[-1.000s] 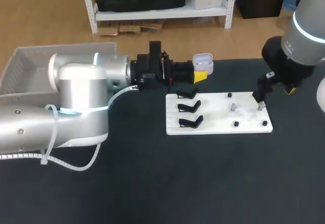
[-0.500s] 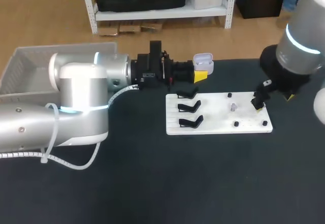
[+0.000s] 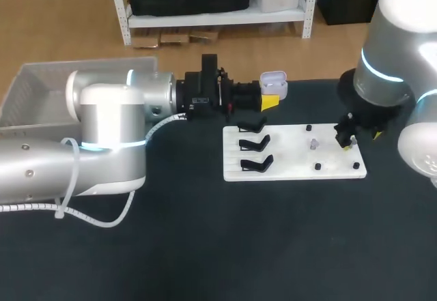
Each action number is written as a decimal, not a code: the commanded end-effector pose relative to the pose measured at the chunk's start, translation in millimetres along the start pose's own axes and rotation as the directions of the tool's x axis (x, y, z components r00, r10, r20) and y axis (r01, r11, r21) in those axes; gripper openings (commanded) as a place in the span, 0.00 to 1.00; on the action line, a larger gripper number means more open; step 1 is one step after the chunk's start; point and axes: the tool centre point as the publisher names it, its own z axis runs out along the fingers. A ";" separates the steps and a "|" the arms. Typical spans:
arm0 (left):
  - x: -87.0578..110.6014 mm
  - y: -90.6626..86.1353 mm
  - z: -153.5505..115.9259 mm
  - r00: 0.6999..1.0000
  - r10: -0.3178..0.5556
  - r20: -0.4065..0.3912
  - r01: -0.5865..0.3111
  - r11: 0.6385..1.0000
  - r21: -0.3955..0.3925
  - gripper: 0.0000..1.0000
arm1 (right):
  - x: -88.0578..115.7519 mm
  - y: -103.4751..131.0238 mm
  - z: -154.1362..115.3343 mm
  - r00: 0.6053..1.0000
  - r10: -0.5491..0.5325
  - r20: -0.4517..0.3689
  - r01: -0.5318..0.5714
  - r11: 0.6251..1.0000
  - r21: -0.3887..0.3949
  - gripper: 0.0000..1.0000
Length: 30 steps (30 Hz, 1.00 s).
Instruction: Pick up each earbud case from the left stands, insert the matching earbuds, close the lid, and place the case in the box.
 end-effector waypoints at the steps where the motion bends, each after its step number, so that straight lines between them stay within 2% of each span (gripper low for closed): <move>1: 1.1 0.0 0.0 1.000 0.003 0.005 -0.003 1.000 -0.002 0.00 | -7.4 -4.2 7.0 1.000 -0.007 -0.015 0.007 1.000 -0.011 0.52; 12: 1.1 0.0 0.0 1.000 0.003 0.005 -0.003 1.000 -0.002 0.00 | -11.0 1.5 10.9 0.999 -0.008 -0.033 0.008 1.000 -0.011 0.47; 20: 1.1 0.0 0.0 1.000 0.003 0.005 -0.003 1.000 -0.002 0.00 | 1.7 0.6 12.0 0.998 0.042 -0.046 -0.042 0.999 -0.002 0.42; 30: 1.1 0.0 0.0 1.000 0.003 0.005 -0.003 1.000 -0.002 0.00 | -1.7 1.8 17.9 0.997 0.053 -0.056 -0.053 0.999 -0.004 0.42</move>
